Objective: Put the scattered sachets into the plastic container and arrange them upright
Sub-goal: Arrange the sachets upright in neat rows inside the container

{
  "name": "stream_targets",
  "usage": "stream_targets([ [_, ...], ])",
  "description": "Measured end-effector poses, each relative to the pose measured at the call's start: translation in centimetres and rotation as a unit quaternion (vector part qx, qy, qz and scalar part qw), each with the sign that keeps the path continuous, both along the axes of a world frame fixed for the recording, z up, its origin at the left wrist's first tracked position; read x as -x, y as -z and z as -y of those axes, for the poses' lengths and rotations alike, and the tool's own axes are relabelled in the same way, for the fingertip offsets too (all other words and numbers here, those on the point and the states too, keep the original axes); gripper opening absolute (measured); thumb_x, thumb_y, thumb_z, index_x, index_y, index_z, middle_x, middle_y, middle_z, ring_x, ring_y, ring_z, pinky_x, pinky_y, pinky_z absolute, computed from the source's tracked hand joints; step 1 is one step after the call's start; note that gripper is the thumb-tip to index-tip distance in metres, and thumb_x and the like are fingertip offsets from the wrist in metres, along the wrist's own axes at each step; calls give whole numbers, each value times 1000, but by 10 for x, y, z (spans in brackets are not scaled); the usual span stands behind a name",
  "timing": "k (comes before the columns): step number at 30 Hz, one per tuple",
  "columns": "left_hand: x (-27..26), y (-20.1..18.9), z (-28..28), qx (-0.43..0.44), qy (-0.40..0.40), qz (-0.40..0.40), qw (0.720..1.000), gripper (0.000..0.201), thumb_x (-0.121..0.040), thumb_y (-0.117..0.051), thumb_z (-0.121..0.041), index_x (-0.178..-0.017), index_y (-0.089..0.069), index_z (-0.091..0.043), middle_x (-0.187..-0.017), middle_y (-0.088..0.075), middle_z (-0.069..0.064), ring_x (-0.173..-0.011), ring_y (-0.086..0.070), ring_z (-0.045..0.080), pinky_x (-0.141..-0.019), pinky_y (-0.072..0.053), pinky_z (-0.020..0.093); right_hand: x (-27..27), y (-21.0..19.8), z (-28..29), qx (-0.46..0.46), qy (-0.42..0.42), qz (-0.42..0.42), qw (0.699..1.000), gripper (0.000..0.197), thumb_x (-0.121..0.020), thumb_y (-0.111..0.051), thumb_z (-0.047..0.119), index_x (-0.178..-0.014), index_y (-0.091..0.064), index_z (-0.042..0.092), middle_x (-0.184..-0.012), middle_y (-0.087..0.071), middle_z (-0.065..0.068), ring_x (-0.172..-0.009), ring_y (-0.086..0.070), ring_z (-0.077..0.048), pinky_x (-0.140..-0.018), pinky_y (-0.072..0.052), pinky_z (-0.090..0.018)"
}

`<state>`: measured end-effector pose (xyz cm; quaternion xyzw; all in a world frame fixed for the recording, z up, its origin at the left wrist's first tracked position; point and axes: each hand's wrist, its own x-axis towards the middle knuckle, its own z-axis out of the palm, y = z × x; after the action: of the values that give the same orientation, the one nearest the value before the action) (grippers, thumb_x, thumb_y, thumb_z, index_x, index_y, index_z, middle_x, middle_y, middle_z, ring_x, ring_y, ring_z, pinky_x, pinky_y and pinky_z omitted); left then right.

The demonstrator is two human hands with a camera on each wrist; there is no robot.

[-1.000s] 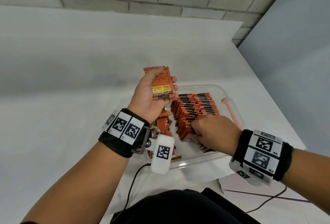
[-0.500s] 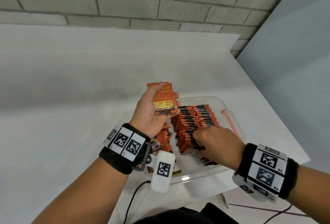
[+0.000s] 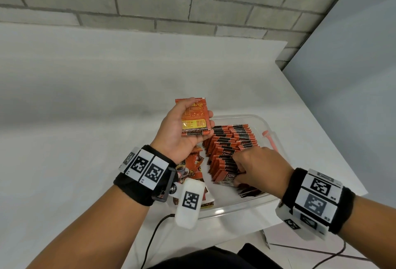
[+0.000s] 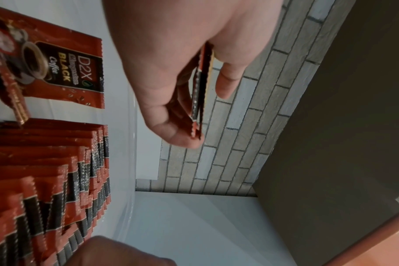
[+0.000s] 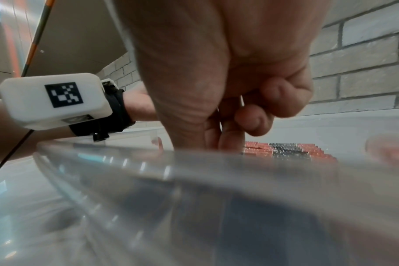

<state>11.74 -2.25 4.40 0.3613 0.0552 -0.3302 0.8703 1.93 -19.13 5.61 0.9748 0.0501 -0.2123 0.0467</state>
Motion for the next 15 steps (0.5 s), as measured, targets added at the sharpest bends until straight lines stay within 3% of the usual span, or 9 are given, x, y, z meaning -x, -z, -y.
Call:
stream_targets([
  [3,1,0,1,-17,10,-2,1000,21,-92,-51,-23,-106,-57,-8,-84,-67,15,-67,-64,24,-58,-55,32,2,-7,-1,-17,8,11,1000,35,-83,-64,45,-70,-39,24,-68,-43,11,-67,-49,-16,-51,-33,-22],
  [6,2,0,0,-37,42,7,998,19,-94,-46,-15,-106,-57,-4,-83,-68,15,-70,-66,24,-57,-56,32,4,-16,1,-48,27,27,998,30,-85,-62,47,-75,-48,22,-74,-55,7,-70,-56,-15,-61,-44,-28],
  [9,6,-1,0,-67,87,44,993,19,-94,-49,-6,-109,-59,-8,-89,-69,13,-75,-69,23,-61,-59,33,2,-33,8,-127,69,28,989,21,-86,-61,47,-78,-54,29,-74,-61,11,-65,-57,-6,-68,-47,-24],
  [11,8,-2,1,-87,109,74,987,27,-90,-56,-4,-115,-61,-12,-95,-71,11,-79,-71,21,-62,-59,33,-3,-45,10,-233,129,62,962,17,-86,-62,46,-93,-57,32,-81,-63,12,-62,-56,2,-61,-41,-16],
  [12,9,-3,2,-91,117,89,985,30,-88,-59,-4,-116,-61,-13,-96,-72,9,-80,-71,21,-61,-59,33,-7,-50,10,-296,167,78,937,24,-84,-62,49,-101,-57,33,-85,-64,12,-63,-57,4,-61,-40,-15],
  [15,12,-5,5,-97,136,122,978,33,-82,-64,-8,-113,-63,-17,-95,-73,8,-78,-71,24,-65,-60,36,-14,-54,5,-420,226,85,875,49,-75,-63,56,-118,-51,37,-94,-66,11,-78,-64,-5,-71,-52,-27],
])
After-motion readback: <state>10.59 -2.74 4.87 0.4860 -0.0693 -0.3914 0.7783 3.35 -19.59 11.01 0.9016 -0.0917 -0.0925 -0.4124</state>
